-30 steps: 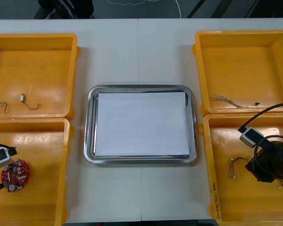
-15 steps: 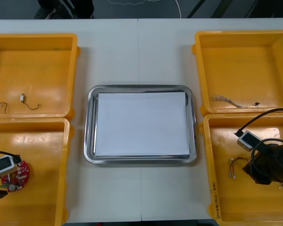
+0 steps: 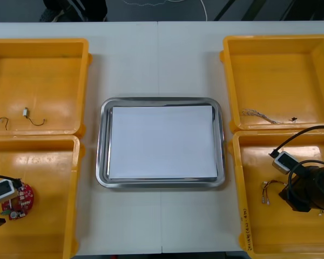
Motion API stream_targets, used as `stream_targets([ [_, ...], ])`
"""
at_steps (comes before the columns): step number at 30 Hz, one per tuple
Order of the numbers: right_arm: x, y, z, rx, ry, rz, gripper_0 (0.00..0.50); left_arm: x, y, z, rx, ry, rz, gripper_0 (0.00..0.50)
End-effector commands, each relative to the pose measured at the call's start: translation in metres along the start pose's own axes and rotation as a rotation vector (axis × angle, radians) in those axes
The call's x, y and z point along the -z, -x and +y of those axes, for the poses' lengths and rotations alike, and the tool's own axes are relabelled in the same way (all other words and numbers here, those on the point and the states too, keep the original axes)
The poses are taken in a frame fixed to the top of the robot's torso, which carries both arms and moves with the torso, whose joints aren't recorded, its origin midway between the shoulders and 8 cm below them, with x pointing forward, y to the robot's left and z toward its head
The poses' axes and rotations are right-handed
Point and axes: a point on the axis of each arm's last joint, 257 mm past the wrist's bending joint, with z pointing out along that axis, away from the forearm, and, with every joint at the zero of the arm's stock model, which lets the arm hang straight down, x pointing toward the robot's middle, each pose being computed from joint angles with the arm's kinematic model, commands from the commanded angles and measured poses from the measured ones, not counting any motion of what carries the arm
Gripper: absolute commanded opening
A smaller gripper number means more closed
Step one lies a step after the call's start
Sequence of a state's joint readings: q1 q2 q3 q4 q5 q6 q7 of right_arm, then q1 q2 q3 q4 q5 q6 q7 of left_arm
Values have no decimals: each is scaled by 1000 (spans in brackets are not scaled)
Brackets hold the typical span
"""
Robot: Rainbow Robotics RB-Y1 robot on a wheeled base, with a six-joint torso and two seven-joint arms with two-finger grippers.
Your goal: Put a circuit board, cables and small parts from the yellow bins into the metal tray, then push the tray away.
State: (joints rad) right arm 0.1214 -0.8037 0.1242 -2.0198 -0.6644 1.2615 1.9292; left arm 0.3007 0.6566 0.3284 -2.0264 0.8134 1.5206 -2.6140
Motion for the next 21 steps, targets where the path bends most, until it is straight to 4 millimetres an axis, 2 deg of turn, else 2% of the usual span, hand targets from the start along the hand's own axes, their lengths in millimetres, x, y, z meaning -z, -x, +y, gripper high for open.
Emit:
stream_targets([
  [1,-11,3,10,67,19,-11,500,0,-13,-6,-137,-2,51,500],
  [10,-15,2,9,65,24,-7,500,-9,-7,-9,-122,14,42,500],
  [12,-16,2,9,64,24,-10,474,-9,-7,-9,-121,16,41,500],
  [14,-16,2,8,63,23,-11,356,-9,-7,-9,-119,17,43,500],
  [16,-16,2,8,63,24,-11,200,-10,-7,-9,-117,19,43,500],
  [17,-17,2,9,64,27,-11,159,-10,-7,-9,-116,20,43,500],
  [18,-16,3,8,63,25,-13,72,-11,-6,-9,-113,20,42,500],
  [19,-16,3,9,62,26,-13,26,-11,-5,-9,-113,23,41,500],
  [21,-16,3,9,61,27,-14,0,-12,-4,-9,-110,24,40,500],
])
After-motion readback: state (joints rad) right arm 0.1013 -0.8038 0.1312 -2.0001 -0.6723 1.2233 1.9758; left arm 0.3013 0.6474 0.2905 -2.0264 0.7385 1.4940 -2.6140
